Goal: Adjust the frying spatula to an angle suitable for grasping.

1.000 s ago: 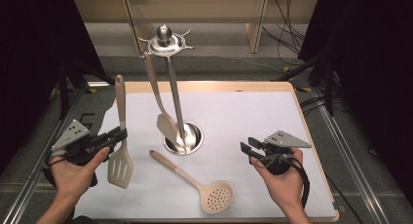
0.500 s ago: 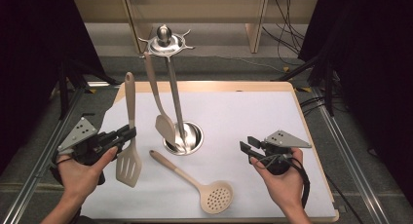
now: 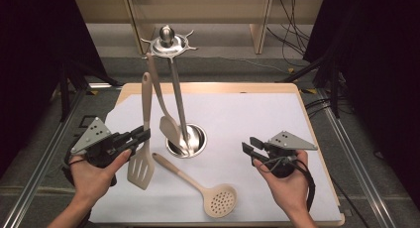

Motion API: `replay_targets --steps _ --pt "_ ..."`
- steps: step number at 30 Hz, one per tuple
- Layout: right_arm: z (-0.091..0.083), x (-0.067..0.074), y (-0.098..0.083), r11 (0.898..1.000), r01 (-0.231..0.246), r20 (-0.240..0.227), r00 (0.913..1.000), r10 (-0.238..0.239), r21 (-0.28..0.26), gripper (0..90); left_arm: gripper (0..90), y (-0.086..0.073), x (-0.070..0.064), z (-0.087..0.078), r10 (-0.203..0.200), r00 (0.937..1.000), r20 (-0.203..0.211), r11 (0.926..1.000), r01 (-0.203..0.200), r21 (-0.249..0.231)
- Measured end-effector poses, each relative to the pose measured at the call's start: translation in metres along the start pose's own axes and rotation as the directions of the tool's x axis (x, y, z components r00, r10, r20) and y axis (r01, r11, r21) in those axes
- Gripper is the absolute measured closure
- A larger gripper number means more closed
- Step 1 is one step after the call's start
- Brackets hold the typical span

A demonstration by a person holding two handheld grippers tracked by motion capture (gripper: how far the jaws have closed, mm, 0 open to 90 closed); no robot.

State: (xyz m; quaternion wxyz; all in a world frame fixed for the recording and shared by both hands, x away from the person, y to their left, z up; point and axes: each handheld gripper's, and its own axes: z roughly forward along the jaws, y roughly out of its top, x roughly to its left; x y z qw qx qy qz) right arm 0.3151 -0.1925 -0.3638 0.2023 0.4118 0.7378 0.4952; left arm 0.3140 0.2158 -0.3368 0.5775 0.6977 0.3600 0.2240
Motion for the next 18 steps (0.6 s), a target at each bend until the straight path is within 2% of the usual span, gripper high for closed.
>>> replay_targets --steps 2,3,4,5,9,10,12,13,14,16,17,18 --pt "0.000 0.001 0.002 1.000 0.005 0.007 1.0000 -0.005 -0.013 65.4 78.0 0.001 -0.002 0.003 0.007 0.9999 0.009 1.0000 -0.007 0.000" --pt "0.001 0.002 0.002 1.000 -0.006 -0.008 1.0000 0.006 -0.019 65.4 78.0 0.002 -0.006 0.006 0.007 0.9998 0.021 1.0000 -0.007 -0.002" --pt "0.001 0.002 0.003 1.000 0.008 -0.007 0.9999 -0.008 -0.021 65.4 78.0 0.002 -0.006 0.006 0.007 0.9998 0.021 1.0000 -0.007 -0.002" --pt "0.001 0.003 0.004 1.000 0.001 -0.008 1.0000 -0.001 -0.025 65.5 78.0 0.003 -0.009 0.010 0.011 0.9992 0.039 0.9999 -0.011 -0.003" --pt "0.002 0.004 0.006 1.000 0.010 -0.014 0.9998 -0.010 -0.027 65.5 78.0 0.005 -0.015 0.015 0.021 0.9984 0.053 0.9998 -0.021 0.003" --pt "0.002 0.004 0.007 0.999 0.032 -0.021 0.9993 -0.032 -0.034 65.5 78.0 0.006 -0.017 0.018 0.029 0.9977 0.062 0.9996 -0.029 0.002" --pt "0.001 0.008 0.010 1.000 0.011 -0.021 0.9997 -0.012 -0.020 65.6 78.0 0.007 -0.021 0.022 0.028 0.9970 0.072 0.9996 -0.028 0.002" --pt "0.001 0.008 0.010 1.000 0.011 -0.021 0.9997 -0.012 -0.020 65.6 78.0 0.008 -0.022 0.024 0.034 0.9968 0.072 0.9994 -0.035 0.007" --pt "0.001 0.008 0.011 0.999 0.032 -0.016 0.9993 -0.033 -0.033 65.7 78.0 0.008 -0.024 0.027 0.036 0.9958 0.083 0.9993 -0.037 0.006" --pt "0.001 0.013 0.014 0.999 0.013 -0.033 0.9993 -0.014 -0.032 65.8 78.0 0.009 -0.029 0.033 0.044 0.9947 0.092 0.9989 -0.046 0.014" --pt "0.002 0.012 0.015 0.998 0.040 -0.038 0.9984 -0.041 -0.040 65.9 78.0 0.009 -0.031 0.036 0.044 0.9943 0.098 0.9988 -0.046 0.016" --pt "0.001 0.016 0.016 1.000 0.004 -0.035 0.9994 -0.005 -0.030 65.9 78.0 0.009 -0.032 0.038 0.045 0.9939 0.101 0.9987 -0.047 0.017"
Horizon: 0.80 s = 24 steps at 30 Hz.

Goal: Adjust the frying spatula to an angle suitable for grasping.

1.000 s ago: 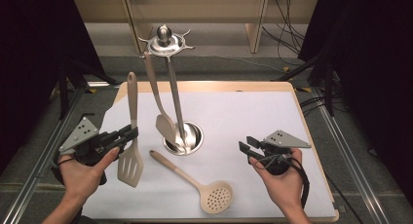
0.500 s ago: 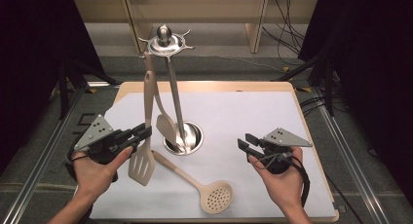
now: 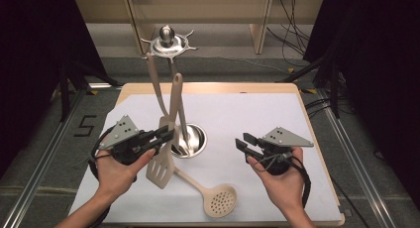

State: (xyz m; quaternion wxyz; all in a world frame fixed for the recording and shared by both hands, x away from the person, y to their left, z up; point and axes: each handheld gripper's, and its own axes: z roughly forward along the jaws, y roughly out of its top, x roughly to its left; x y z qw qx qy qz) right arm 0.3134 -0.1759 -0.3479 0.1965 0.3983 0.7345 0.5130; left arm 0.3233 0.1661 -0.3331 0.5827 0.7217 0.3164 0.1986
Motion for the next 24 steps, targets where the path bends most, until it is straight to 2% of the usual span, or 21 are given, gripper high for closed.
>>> replay_targets --steps 2,6,7,8,9,10,12,13,15,16,18,21,24 --pt "0.002 0.001 0.002 0.999 0.034 -0.012 0.9993 -0.034 -0.013 66.0 78.0 0.000 -0.003 0.005 0.002 1.0000 0.008 1.0000 -0.002 0.003" --pt "0.006 0.009 0.008 0.999 0.040 -0.035 0.9986 -0.040 -0.025 66.0 78.0 0.000 -0.007 0.012 0.008 0.9997 0.022 0.9999 -0.008 0.011" --pt "0.007 0.010 0.010 0.998 0.057 -0.036 0.9977 -0.059 -0.034 66.0 78.0 0.000 -0.010 0.016 0.018 0.9995 0.026 0.9997 -0.018 0.018" --pt "0.007 0.014 0.012 0.999 0.041 -0.042 0.9982 -0.042 -0.031 66.0 78.0 -0.001 -0.012 0.019 0.004 0.9996 0.029 0.9997 -0.005 0.022" --pt "0.009 0.014 0.014 0.997 0.066 -0.055 0.9961 -0.069 -0.040 66.0 78.0 -0.001 -0.012 0.019 0.004 0.9996 0.029 0.9997 -0.005 0.022" --pt "0.011 0.018 0.017 0.998 0.055 -0.055 0.9968 -0.057 -0.044 66.0 78.0 0.000 -0.013 0.023 0.028 0.9990 0.036 0.9992 -0.029 0.028" --pt "0.013 0.022 0.020 0.996 0.068 -0.060 0.9956 -0.071 -0.053 65.7 78.0 -0.001 -0.016 0.028 0.012 0.9991 0.041 0.9994 -0.013 0.031" --pt "0.015 0.024 0.022 0.997 0.059 -0.075 0.9952 -0.063 -0.052 65.6 78.0 -0.001 -0.018 0.029 0.012 0.9991 0.040 0.9991 -0.014 0.040" --pt "0.018 0.028 0.026 0.996 0.071 -0.090 0.9931 -0.076 -0.054 65.3 78.0 -0.001 -0.019 0.034 0.017 0.9986 0.050 0.9988 -0.019 0.044" --pt "0.019 0.030 0.028 0.996 0.070 -0.094 0.9927 -0.076 -0.059 65.2 78.0 0.000 -0.019 0.036 0.036 0.9977 0.058 0.9983 -0.038 0.044" --pt "0.022 0.033 0.033 0.994 0.083 -0.105 0.9904 -0.090 -0.070 64.9 78.0 0.000 -0.021 0.038 0.044 0.9972 0.061 0.9973 -0.048 0.056" --pt "0.022 0.035 0.037 0.994 0.082 -0.105 0.9904 -0.090 -0.076 64.2 78.0 -0.001 -0.023 0.041 0.025 0.9978 0.061 0.9976 -0.029 0.063" --pt "0.022 0.039 0.045 0.993 0.070 -0.121 0.9893 -0.082 -0.099 63.0 78.0 -0.001 -0.025 0.045 0.034 0.9970 0.070 0.9970 -0.038 0.067"
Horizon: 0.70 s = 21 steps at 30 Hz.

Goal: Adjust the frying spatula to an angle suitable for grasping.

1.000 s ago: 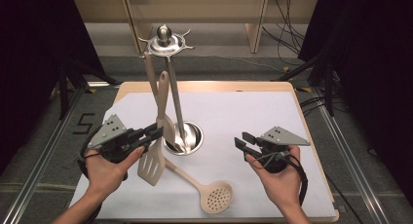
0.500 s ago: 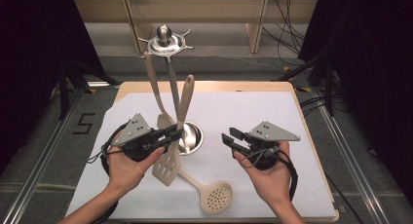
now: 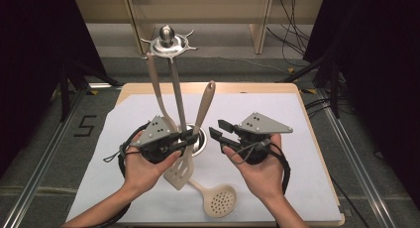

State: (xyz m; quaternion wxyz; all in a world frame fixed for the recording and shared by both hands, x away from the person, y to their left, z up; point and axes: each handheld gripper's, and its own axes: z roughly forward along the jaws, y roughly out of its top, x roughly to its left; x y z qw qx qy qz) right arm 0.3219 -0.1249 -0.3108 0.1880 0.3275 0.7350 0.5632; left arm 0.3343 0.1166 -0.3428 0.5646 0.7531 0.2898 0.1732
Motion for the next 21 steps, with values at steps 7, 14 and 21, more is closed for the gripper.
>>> replay_targets --steps 7,14,21 --pt "0.003 0.003 0.012 1.000 0.009 -0.012 0.9999 -0.009 -0.020 60.4 78.0 0.002 -0.006 0.004 0.019 0.9998 0.010 0.9998 -0.019 0.007" --pt "0.005 0.003 0.020 0.999 -0.006 -0.016 0.9999 0.006 -0.043 59.9 77.9 0.002 -0.008 0.005 0.025 0.9995 0.017 0.9996 -0.025 0.009" --pt "0.011 0.000 0.024 0.998 -0.034 -0.027 0.9991 0.033 -0.047 65.2 77.9 0.003 -0.014 0.004 0.037 0.9990 0.026 0.9993 -0.037 0.008"
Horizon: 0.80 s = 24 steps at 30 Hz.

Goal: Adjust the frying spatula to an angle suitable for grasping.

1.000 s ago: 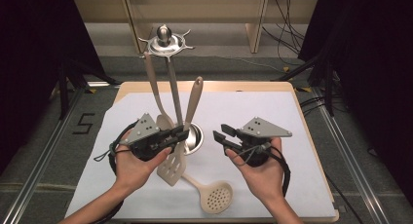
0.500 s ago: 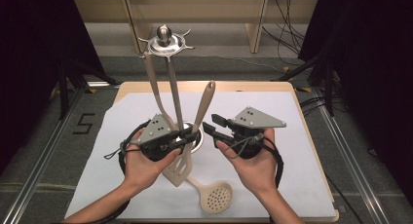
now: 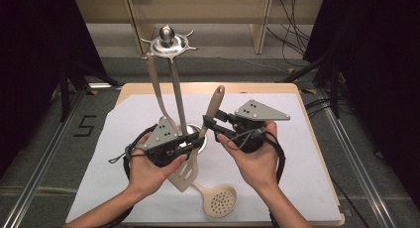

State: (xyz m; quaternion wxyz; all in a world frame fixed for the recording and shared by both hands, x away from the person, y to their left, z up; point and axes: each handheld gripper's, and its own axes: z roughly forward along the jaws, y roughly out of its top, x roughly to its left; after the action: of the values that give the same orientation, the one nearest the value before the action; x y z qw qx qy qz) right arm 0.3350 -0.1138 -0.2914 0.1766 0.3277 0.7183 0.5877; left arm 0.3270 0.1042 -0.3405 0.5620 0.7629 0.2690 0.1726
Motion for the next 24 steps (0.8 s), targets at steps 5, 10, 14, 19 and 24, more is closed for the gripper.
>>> replay_targets --steps 5,10,14,19,24 --pt "0.000 -0.001 0.001 1.000 -0.023 -0.028 0.9994 0.023 -0.006 71.6 77.8 0.000 0.002 0.000 0.027 0.9995 0.019 0.9996 -0.027 -0.004" --pt "-0.003 0.000 0.004 1.000 -0.031 -0.086 0.9959 0.030 -0.007 76.0 77.5 0.001 0.003 0.001 0.033 0.9980 0.054 0.9994 -0.033 -0.010" --pt "-0.005 0.004 0.006 1.000 -0.002 -0.100 0.9949 0.001 -0.014 76.2 76.1 0.003 0.009 0.001 0.013 0.9899 0.141 0.9998 -0.011 -0.017" --pt "-0.006 -0.001 0.007 0.999 0.053 -0.168 0.9845 -0.050 0.014 76.2 57.5 0.008 0.023 -0.005 0.014 0.9673 0.253 0.9992 -0.004 -0.040" --pt "-0.005 -0.002 0.004 0.998 0.059 -0.236 0.9703 -0.054 0.016 76.2 56.4 0.011 0.026 -0.006 0.045 0.9473 0.317 0.9989 -0.040 -0.023"
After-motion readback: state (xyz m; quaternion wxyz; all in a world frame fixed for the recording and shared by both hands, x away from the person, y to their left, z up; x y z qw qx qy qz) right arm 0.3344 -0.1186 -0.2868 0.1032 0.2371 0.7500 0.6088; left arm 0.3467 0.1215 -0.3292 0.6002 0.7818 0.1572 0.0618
